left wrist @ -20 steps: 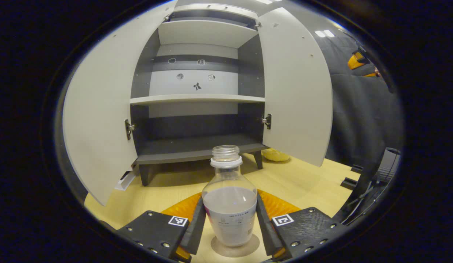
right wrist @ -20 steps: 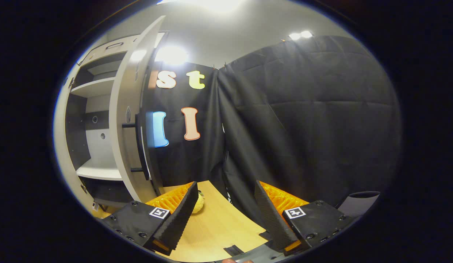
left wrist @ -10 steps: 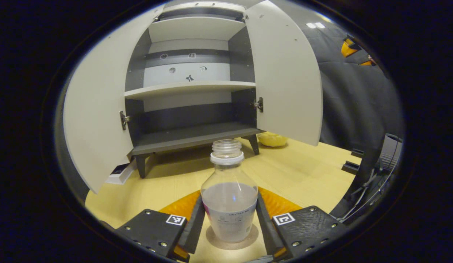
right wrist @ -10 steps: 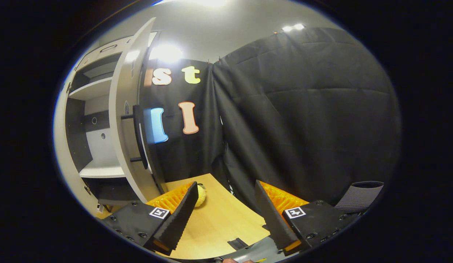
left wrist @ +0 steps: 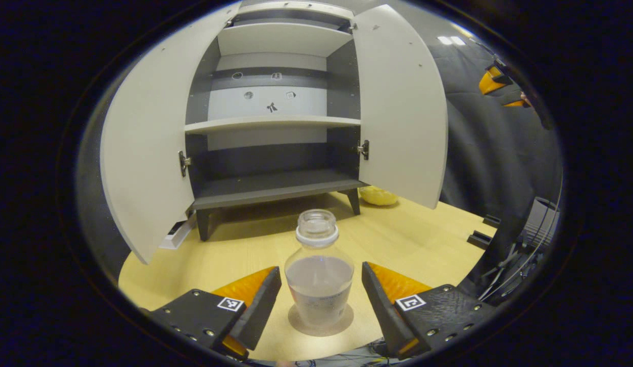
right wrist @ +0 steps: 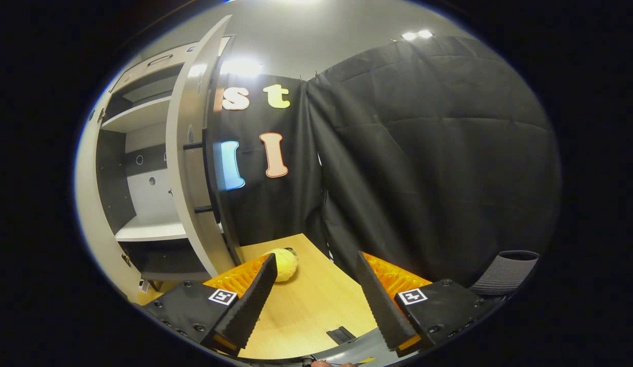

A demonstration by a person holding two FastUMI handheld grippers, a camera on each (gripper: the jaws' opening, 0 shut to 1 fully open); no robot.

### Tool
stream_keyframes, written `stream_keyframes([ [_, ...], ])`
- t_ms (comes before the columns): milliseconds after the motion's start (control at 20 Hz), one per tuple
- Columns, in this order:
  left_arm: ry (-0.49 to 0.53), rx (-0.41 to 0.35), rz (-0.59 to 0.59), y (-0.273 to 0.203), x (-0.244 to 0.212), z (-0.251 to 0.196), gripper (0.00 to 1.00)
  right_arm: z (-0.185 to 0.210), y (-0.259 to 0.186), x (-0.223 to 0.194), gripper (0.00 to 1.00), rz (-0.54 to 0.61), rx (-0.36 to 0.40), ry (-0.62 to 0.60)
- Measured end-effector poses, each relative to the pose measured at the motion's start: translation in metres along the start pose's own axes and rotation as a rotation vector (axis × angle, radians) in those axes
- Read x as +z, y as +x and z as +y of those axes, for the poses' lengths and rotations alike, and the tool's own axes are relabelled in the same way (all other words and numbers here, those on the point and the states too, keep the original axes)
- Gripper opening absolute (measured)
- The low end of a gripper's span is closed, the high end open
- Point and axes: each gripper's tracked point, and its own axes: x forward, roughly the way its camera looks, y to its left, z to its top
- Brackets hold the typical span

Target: Grasp the bottle in the cabinet with the left hand and place it on the coaster, then close the right door with the right hand and the left door with the left hand.

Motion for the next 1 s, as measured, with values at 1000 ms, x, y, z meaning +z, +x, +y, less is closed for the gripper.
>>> stream_keyframes([
  [1000, -0.081, 0.340, -0.298, -0.157, 0.289, 0.081, 0.97, 0.035, 0.052, 0.071, 0.99, -0.155, 0.177, -0.002],
])
